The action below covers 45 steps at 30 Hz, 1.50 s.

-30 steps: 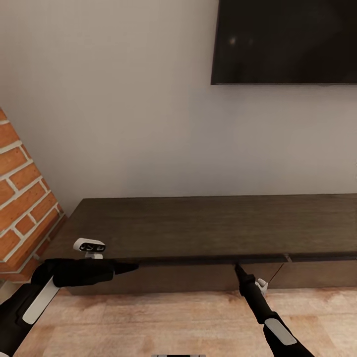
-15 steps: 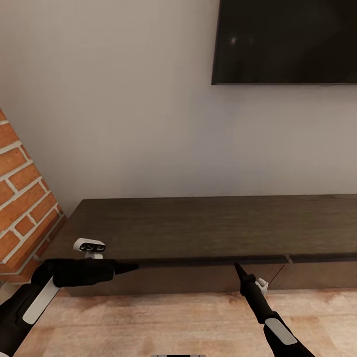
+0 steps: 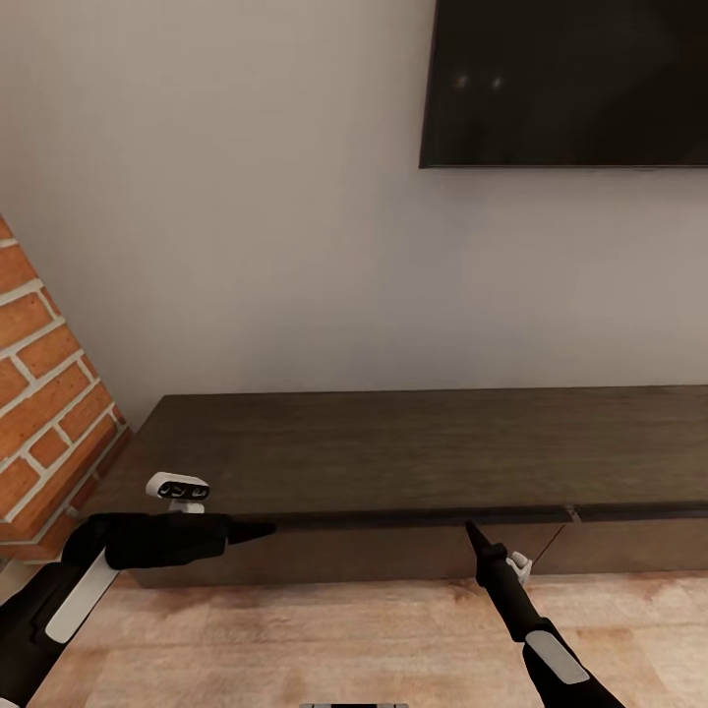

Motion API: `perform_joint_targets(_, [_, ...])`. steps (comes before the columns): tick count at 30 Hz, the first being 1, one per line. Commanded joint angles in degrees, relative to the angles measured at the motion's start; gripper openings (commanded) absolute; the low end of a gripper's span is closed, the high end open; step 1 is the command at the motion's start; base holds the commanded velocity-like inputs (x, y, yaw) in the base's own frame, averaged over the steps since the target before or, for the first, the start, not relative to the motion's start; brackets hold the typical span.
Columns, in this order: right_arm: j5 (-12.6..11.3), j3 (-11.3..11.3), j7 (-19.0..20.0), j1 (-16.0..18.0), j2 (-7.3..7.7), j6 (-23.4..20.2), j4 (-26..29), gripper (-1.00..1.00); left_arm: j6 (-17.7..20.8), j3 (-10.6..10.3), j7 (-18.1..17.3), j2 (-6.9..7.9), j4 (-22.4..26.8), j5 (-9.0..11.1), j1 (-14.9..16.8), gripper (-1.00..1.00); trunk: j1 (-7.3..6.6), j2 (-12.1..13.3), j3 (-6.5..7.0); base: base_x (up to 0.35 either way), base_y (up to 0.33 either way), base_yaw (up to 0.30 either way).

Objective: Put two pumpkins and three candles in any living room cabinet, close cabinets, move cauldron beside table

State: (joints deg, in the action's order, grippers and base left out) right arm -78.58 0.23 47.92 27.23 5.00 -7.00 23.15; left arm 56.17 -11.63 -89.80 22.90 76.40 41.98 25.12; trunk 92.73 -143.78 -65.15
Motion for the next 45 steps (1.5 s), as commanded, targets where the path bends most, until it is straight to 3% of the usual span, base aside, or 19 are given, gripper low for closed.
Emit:
perform_joint_targets(1, [-0.3, 0.1, -0.2, 0.0, -0.01, -0.5, -0.2, -1.0, 0.6, -0.1, -0.2, 0.06, 0.0, 0.1, 0.1, 1.0, 0.0, 0.0, -0.05, 0.0, 0.0, 0.0])
perform_joint_targets(14, [-0.3, 0.1, -0.2, 0.0, 0.01, -0.5, -0.2, -1.0, 0.6, -0.1, -0.2, 0.12, 0.0, 0.1, 0.0, 1.0, 0.0, 0.0, -0.05, -0.026, 0.0, 0.0])
perform_joint_targets(45, [-0.3, 0.1, -0.2, 0.0, 0.01, -0.5, -0.2, -1.0, 0.6, -0.1, -0.2, 0.12, 0.0, 0.1, 0.1, 1.0, 0.0, 0.0, -0.05, -0.228, 0.0, 0.0])
